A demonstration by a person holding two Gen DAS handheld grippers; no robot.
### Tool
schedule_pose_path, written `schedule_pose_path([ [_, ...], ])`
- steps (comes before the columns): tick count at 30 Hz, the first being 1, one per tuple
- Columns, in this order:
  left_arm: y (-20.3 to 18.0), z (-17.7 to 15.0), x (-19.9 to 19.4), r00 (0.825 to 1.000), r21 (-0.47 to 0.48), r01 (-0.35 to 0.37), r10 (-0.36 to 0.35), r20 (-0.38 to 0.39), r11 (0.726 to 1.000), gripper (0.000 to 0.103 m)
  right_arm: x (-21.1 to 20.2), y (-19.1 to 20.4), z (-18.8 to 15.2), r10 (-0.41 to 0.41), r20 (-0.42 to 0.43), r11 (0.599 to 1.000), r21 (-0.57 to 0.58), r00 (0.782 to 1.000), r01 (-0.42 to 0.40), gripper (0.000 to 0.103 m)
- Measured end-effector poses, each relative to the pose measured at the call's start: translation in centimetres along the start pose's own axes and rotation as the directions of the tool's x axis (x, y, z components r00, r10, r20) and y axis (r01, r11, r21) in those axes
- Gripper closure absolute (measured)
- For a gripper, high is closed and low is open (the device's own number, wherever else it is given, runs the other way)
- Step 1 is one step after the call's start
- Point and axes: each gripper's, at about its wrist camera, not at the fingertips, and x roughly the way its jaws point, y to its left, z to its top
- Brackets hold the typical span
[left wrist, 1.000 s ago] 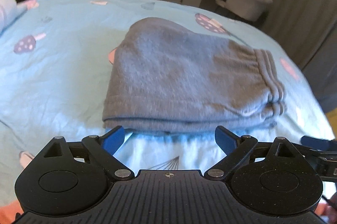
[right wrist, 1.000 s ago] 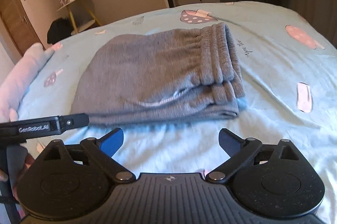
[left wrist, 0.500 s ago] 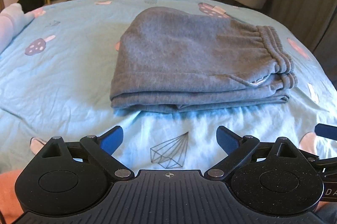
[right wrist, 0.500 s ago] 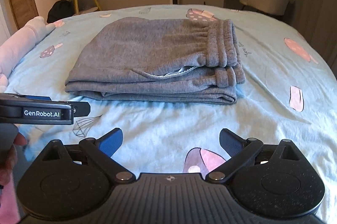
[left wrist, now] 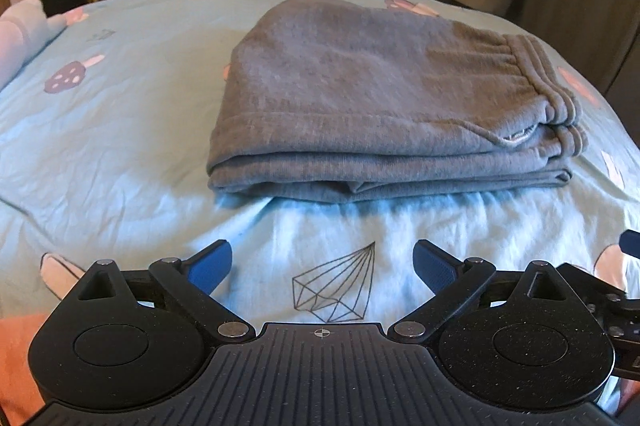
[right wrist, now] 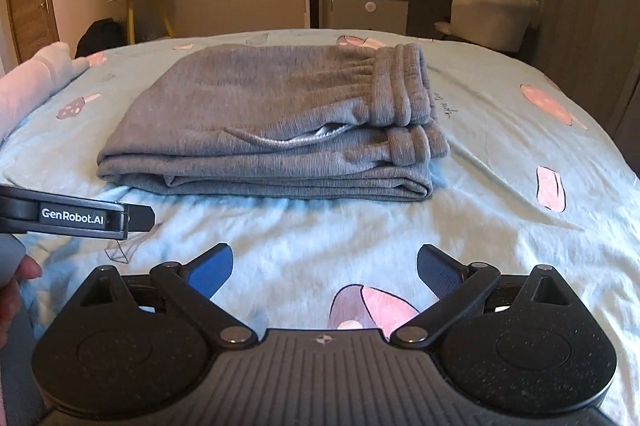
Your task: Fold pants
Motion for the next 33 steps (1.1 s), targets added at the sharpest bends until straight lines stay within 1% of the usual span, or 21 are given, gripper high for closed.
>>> schedule_pose_path([
  [9, 0.0, 0.0, -0.3, 1.000, 0.008, -0.003, 0.003, 0.018, 1.000, 0.003, -0.7, 0.6, -0.2, 0.008, 0.045, 1.000, -0.031, 0.999, -0.007, 0.004],
  [13, -0.1, 0.0, -0.1, 1.000, 0.015, -0.005, 0.005, 0.001, 1.000, 0.003, -1.3, 0.3, -0.1, 0.003, 0.065, 1.000, -0.005, 0.998, -0.002, 0.004],
  [18, -0.4, -0.2, -0.5, 1.000, 0.030, -0.013, 0.013, 0.016, 0.999, 0.003, -1.9, -0.3, -0.2, 0.001, 0.082, 0.999, 0.034, 0.997, -0.004, 0.004],
  [27, -0.7, -0.4, -0.7, 0.999, 0.045, -0.025, 0.024, 0.024, 0.999, 0.003, -2.2, -0.4, -0.3, 0.001, 0.084, 0.999, 0.044, 0.996, -0.005, 0.004],
  [33, -0.6, -0.4, -0.7, 0.999, 0.038, -0.024, 0.023, 0.026, 0.999, 0.003, -2.3, -0.3, -0.3, -0.001, 0.083, 0.999, 0.044, 0.997, -0.003, 0.004],
])
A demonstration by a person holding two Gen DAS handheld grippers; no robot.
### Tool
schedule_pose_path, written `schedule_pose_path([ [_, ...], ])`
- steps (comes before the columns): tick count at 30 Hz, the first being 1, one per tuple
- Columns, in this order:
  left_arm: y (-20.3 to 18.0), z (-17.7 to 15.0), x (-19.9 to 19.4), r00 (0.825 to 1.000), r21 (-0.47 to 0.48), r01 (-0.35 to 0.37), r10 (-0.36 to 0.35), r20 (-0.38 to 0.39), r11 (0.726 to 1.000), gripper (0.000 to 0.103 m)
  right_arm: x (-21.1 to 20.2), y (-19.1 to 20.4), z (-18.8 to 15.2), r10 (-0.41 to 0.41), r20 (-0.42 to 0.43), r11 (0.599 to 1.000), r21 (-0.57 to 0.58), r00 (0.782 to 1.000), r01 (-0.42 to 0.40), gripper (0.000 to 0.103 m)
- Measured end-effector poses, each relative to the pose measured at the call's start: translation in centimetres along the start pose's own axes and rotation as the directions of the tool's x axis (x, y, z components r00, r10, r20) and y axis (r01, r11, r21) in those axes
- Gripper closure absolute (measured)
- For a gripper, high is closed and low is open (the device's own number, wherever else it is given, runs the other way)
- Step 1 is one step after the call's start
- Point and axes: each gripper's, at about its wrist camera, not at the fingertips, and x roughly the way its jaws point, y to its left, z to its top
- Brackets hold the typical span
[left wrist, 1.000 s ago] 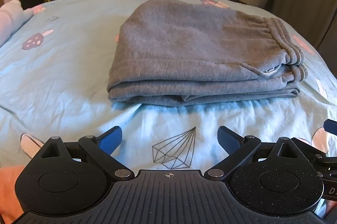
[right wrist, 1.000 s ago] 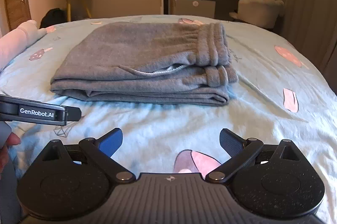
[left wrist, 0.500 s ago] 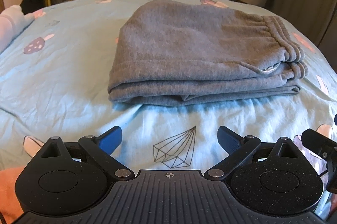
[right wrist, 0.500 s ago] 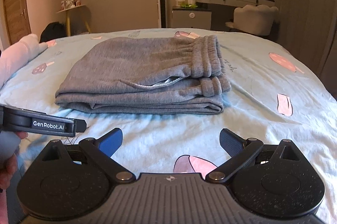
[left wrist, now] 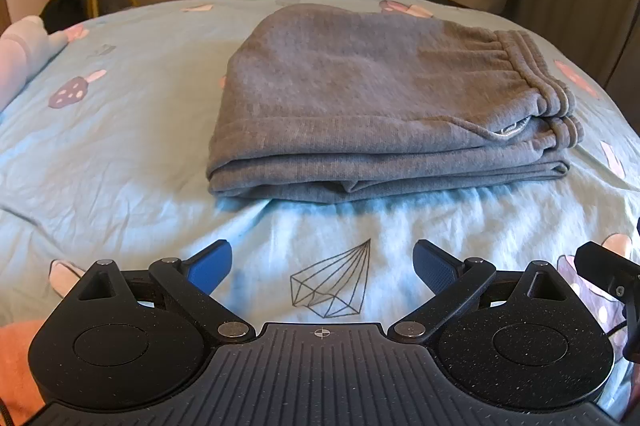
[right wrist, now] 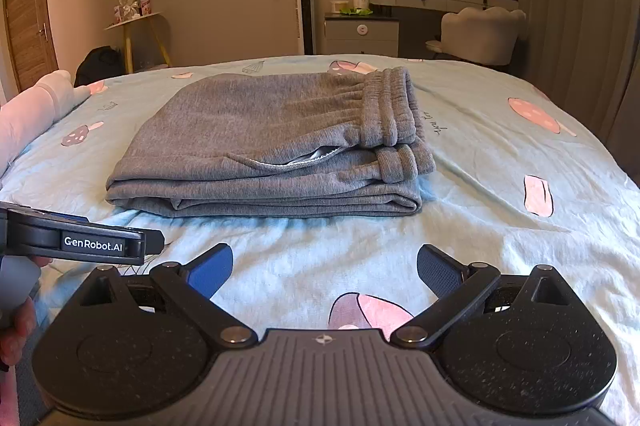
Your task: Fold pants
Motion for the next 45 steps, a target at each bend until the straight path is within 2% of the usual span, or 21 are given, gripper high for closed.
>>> schedule_pose_path([
  [45, -0.05, 0.05, -0.01, 1.000, -0.001, 0.008, -0.008, 0.000, 1.000, 0.003, 0.16, -0.02, -0.05, -0.012, -0.008, 1.000, 0.006, 1.000, 0.012, 0.004],
])
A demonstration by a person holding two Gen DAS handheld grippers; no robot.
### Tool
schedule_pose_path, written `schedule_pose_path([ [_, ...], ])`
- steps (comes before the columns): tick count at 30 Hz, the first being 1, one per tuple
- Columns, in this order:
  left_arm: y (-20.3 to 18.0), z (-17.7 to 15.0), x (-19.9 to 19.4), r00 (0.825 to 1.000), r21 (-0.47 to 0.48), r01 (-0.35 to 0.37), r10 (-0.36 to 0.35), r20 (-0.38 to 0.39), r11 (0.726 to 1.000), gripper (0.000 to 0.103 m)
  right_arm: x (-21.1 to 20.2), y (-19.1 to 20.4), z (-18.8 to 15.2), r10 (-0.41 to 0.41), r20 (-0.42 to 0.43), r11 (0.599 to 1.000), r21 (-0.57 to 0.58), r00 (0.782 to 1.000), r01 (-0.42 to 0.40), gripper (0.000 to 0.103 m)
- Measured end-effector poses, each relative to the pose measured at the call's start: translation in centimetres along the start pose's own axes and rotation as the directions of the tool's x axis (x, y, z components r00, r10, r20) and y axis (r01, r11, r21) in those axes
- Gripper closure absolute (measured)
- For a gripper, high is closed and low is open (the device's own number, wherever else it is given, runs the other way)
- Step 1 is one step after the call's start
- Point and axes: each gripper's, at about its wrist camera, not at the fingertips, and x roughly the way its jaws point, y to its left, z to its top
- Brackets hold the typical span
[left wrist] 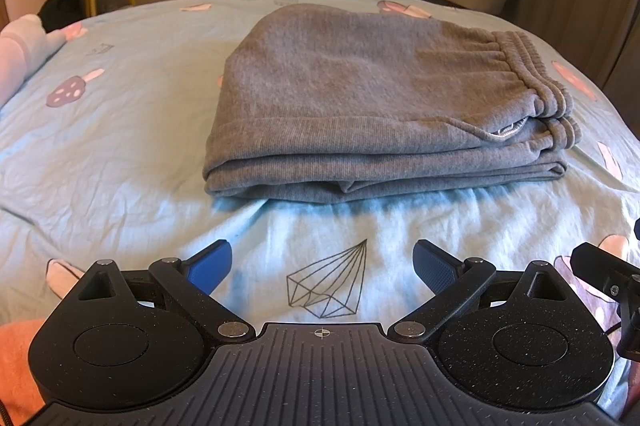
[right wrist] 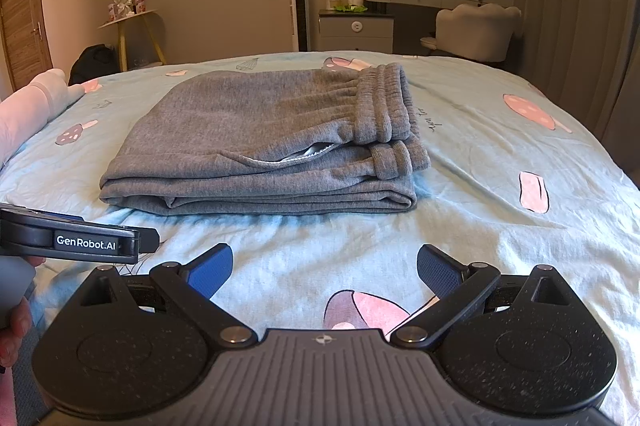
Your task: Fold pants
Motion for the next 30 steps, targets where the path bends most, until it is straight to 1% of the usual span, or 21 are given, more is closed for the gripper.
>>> schedule_pose_path([
  [30, -0.11, -0.02, -0.15, 1.000, 0.004, 0.001, -0.001, 0.008, 1.000, 0.003, -0.01, -0.01, 0.00, -0.003, -0.001, 1.000, 0.000, 1.000, 0.003, 0.004],
])
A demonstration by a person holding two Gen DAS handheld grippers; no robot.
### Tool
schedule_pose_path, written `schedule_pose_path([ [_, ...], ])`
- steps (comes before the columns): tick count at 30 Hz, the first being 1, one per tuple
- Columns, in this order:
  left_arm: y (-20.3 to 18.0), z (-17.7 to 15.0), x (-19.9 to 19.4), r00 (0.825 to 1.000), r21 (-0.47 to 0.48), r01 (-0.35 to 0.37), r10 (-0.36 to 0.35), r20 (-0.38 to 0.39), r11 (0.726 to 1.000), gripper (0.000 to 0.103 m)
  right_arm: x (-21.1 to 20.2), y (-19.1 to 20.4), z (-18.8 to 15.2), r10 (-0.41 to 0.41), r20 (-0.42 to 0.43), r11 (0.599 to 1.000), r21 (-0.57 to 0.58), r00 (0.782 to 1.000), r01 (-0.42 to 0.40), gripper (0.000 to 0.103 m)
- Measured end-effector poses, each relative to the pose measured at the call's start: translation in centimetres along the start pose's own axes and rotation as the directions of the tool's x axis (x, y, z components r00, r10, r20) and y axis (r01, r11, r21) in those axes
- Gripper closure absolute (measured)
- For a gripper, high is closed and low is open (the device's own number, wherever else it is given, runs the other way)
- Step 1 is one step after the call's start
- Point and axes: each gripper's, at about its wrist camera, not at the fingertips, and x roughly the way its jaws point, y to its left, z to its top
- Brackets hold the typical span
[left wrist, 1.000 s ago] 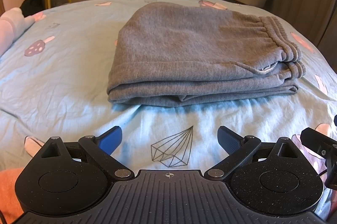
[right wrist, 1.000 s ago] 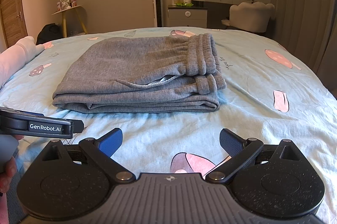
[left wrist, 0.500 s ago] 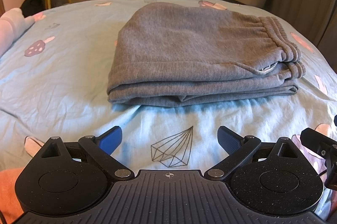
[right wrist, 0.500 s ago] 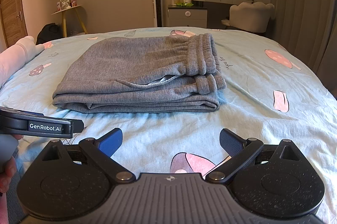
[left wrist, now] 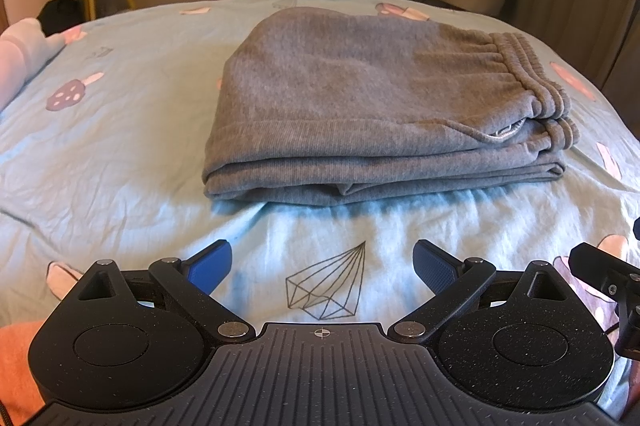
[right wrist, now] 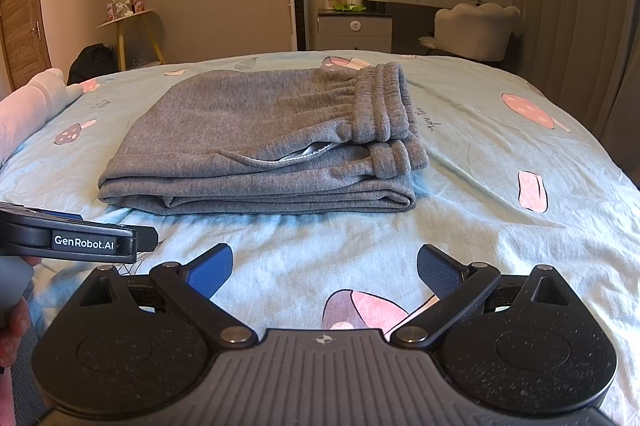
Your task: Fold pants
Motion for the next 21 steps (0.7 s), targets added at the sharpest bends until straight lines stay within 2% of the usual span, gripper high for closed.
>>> schedule_pose_path([
  [21, -0.11, -0.06, -0.54, 0.998, 0.017, 0.004, -0.005, 0.060, 1.000, 0.003, 0.02, -0.05, -0.01, -0.002, -0.001, 1.000, 0.000, 1.000, 0.002, 0.004],
])
